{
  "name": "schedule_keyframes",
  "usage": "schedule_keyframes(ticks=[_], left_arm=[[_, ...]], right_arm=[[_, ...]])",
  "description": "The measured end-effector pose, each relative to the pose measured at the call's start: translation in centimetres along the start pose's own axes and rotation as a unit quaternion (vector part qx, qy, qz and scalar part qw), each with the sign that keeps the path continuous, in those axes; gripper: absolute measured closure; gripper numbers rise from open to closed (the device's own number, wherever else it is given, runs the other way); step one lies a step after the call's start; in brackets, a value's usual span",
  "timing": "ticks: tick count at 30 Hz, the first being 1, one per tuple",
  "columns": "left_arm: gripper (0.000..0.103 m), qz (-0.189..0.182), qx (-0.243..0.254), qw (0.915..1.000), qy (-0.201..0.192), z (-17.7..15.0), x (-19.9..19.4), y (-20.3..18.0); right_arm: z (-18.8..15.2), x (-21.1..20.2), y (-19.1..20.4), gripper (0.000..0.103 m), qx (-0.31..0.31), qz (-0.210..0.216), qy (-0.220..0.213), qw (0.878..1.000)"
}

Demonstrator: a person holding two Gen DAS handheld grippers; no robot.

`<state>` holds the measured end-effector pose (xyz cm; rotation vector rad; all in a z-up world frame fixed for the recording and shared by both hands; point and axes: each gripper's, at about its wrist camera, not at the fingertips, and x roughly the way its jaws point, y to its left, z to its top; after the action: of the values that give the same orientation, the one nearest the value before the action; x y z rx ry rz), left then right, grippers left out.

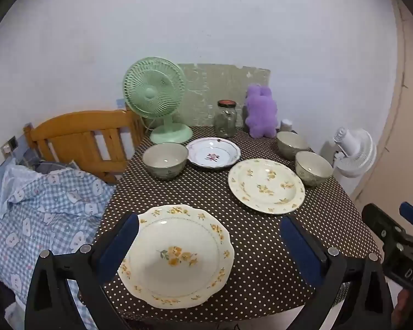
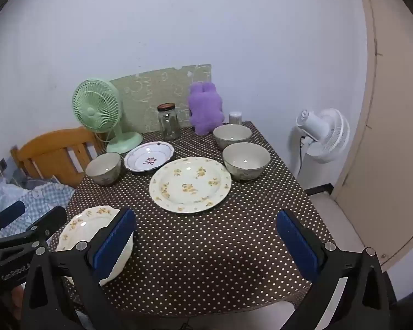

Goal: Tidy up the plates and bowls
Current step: 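Move the left tool to the rim of the yellow-flowered plate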

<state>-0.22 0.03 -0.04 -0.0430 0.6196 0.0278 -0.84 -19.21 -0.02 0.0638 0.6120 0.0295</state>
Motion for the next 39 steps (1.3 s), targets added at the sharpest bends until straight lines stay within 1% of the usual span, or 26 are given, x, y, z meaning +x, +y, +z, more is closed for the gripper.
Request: schedule_keyframes(ticks=[2,3,4,5,6,7,9,10,11,12,22,30,39], left_arm=[[0.000,-0.005,0.002,1.0000,0.005,-0.3,0.1,0.0],[0.000,-0.012,-0.009,0.9998,0.013,0.1,0.5,0.6],[0.000,-0.012,-0.019,0.9997,0.004,0.0,0.3,0.9],[0.000,-0.005,-0.013,0.9999,0.001,-0.2,0.1,0.8],[0.000,-0.005,-0.019,0.9998,0.008,0.2,0.1,1.2],[0.000,0.009,-0.005,0.9999,0.011,0.8,0.3,0.0],[0.000,0.019,0.000,0.9998,0.005,0.8,0.2,-1.1],[0.001,0.021,-0.003,0.9998,-0.005,0.3,-0.3,-1.3],[0.000,0.025,-0.004,0.9997,-0.006,0.2,-0.3,-1.4],[0.001,0.026,-0.005,0.9996,-0.005,0.2,-0.3,-1.5],[0.001,0.022,-0.017,0.9996,-0.002,-0.7,-0.4,-2.2],[0.001,0.020,-0.010,0.9997,0.000,-1.3,-0.5,-2.9],[0.001,0.016,-0.006,0.9999,-0.002,-1.2,-0.7,-3.1]], right_arm=[[-0.1,-0.1,0.1,0.000,-0.007,-0.005,-0.005,1.000],[-0.2,0.0,0.1,0.000,-0.010,-0.008,-0.005,1.000],[-0.3,-0.2,0.0,0.000,-0.010,-0.004,-0.009,1.000],[-0.4,-0.4,-0.1,0.000,-0.010,-0.001,-0.012,1.000],[-0.6,-0.4,-0.2,0.000,-0.013,0.004,-0.010,1.000],[-0.3,0.0,-0.2,0.000,-0.016,0.007,-0.001,1.000],[-0.3,0.2,0.5,0.000,-0.024,0.007,-0.001,1.000],[0.1,0.6,0.5,0.000,-0.022,0.013,0.005,1.000],[0.0,0.5,-0.1,0.000,-0.024,0.023,0.003,0.999],[-0.1,0.5,0.0,0.000,-0.024,0.024,0.004,0.999],[-0.9,0.5,-0.7,0.000,-0.029,0.030,0.013,0.999],[-1.4,0.5,-1.6,0.000,-0.014,0.027,0.020,0.999],[-1.4,0.4,-2.0,0.000,-0.011,0.024,0.019,0.999]])
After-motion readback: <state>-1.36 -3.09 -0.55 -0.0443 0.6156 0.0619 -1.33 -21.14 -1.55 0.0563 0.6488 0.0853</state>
